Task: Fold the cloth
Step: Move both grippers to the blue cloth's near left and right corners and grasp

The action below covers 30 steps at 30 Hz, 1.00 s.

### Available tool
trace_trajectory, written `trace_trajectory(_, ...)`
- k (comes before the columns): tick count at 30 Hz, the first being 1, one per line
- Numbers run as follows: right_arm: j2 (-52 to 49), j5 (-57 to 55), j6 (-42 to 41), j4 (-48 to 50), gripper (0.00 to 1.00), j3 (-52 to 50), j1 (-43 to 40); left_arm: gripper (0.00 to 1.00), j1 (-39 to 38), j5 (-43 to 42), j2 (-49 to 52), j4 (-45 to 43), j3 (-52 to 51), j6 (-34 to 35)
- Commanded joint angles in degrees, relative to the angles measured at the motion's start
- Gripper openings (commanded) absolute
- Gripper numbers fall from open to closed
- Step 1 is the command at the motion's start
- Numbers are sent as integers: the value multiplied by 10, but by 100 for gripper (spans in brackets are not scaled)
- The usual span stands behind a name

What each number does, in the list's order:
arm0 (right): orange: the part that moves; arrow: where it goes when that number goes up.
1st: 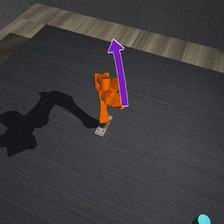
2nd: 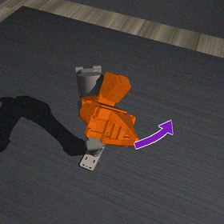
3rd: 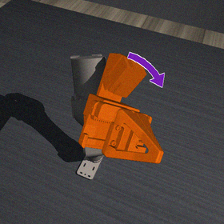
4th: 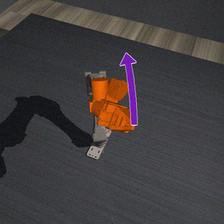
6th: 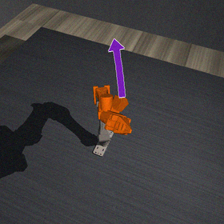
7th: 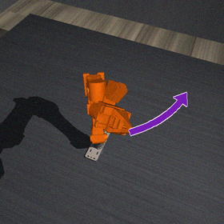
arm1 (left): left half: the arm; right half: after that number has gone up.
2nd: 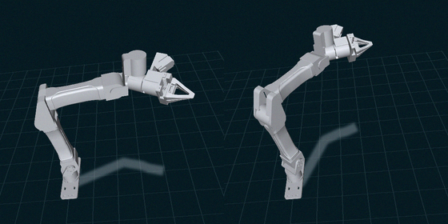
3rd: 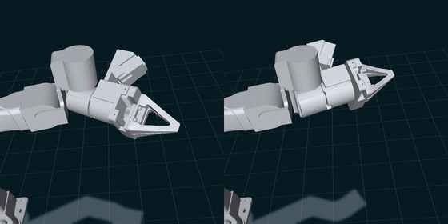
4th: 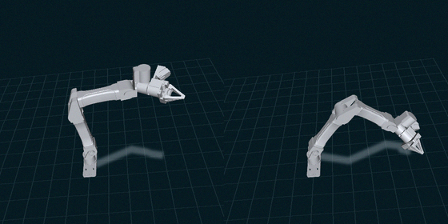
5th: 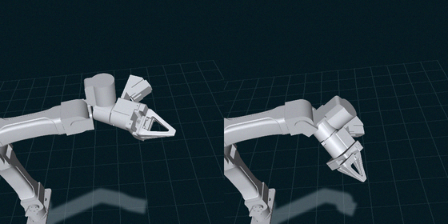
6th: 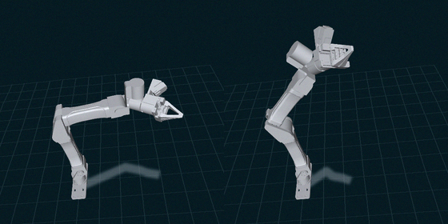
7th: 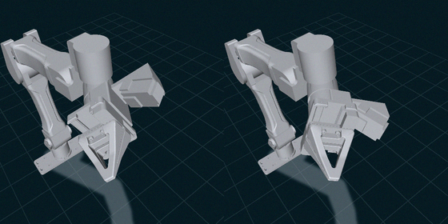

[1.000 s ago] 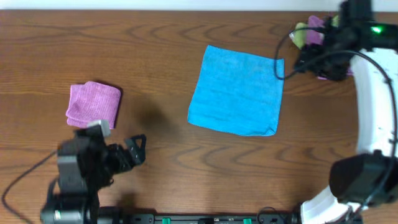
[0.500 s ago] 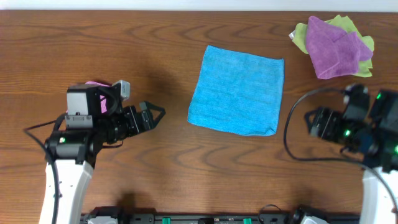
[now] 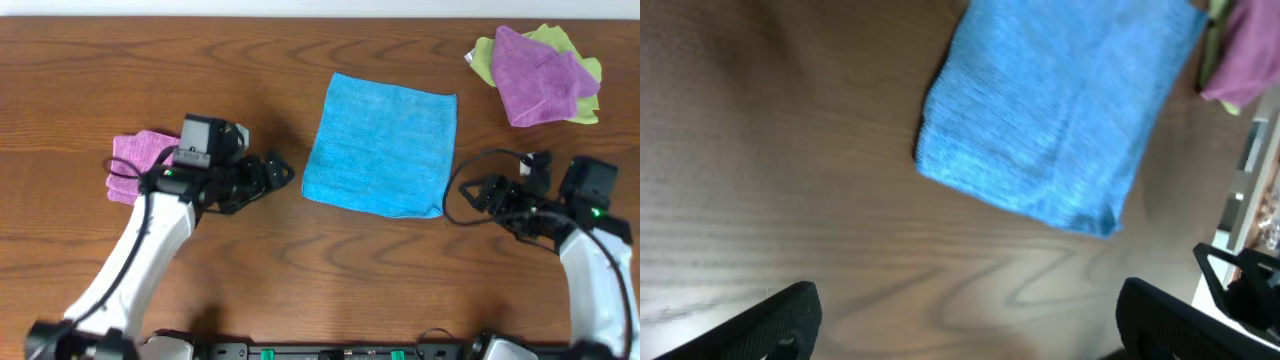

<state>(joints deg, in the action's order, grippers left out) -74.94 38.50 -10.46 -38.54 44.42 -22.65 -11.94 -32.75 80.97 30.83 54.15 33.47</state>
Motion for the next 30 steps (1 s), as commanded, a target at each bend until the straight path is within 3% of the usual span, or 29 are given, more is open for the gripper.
trace_trajectory(1,-47,61,-29,20,77,-3,-3,95,-1,-8,37,-31,12,15)
trace_trajectory(11,-138,88,-54,71,75,-3,0,95,-3,-24,114,-104,12,15)
trace_trajectory(30,-143,11,-91,73,72,-15,46,96,-56,-14,202,-203,11,56)
